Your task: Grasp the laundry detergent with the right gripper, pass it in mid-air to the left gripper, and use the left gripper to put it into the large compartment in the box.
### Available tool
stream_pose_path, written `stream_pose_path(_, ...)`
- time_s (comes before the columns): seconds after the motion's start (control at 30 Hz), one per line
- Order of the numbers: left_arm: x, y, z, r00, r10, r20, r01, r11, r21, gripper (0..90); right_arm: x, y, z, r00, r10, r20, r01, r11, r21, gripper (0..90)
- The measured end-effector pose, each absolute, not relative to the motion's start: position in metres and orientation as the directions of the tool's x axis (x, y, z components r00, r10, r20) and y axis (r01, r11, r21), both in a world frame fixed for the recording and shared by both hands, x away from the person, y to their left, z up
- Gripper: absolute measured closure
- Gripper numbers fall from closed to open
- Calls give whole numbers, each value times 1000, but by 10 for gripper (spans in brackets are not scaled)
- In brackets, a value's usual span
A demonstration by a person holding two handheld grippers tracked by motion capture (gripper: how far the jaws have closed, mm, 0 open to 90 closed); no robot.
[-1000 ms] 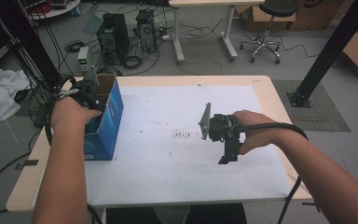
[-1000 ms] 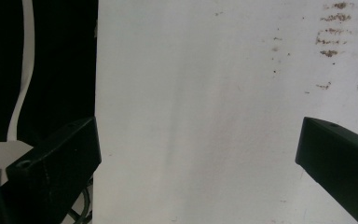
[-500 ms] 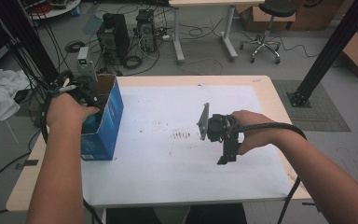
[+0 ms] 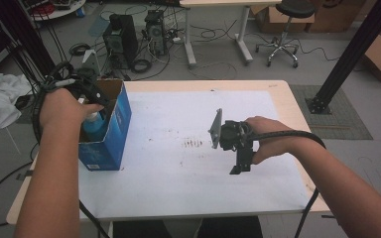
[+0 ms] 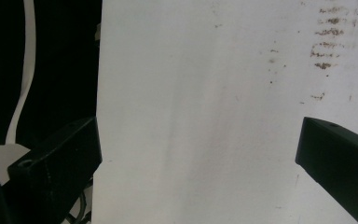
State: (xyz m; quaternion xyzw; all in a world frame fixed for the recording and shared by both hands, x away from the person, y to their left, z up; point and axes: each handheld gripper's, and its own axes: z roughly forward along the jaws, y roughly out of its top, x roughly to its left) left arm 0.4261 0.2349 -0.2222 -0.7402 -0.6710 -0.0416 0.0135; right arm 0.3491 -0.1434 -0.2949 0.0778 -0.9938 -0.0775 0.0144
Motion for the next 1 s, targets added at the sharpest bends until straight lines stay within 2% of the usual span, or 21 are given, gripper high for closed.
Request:
stream_pose_path(0.3, 422, 227, -206, 126, 988, 88, 991, -129, 23, 184, 348, -145, -291, -988, -153, 11, -149, 976, 160, 0)
stream_pose_path(0.47, 419, 216, -194, 181, 980, 87, 982, -184, 35, 153, 347, -147, -289, -989, -150, 7, -147, 975, 169, 0)
stream_pose_path(0.73, 410, 193, -180, 331, 942, 53, 942, -333, 37, 100, 344, -149, -286, -990, -142, 4, -139, 972, 189, 0)
stream_pose_path(0.87, 406, 183, -177, 399, 915, 62, 916, -401, 15, 45, 344, -150, -286, -990, -141, 1, -138, 973, 187, 0)
stream_pose_path(1.0, 401, 173, -172, 459, 887, 49, 888, -460, 21, 38, 343, -151, -284, -991, -137, -1, -135, 974, 184, 0)
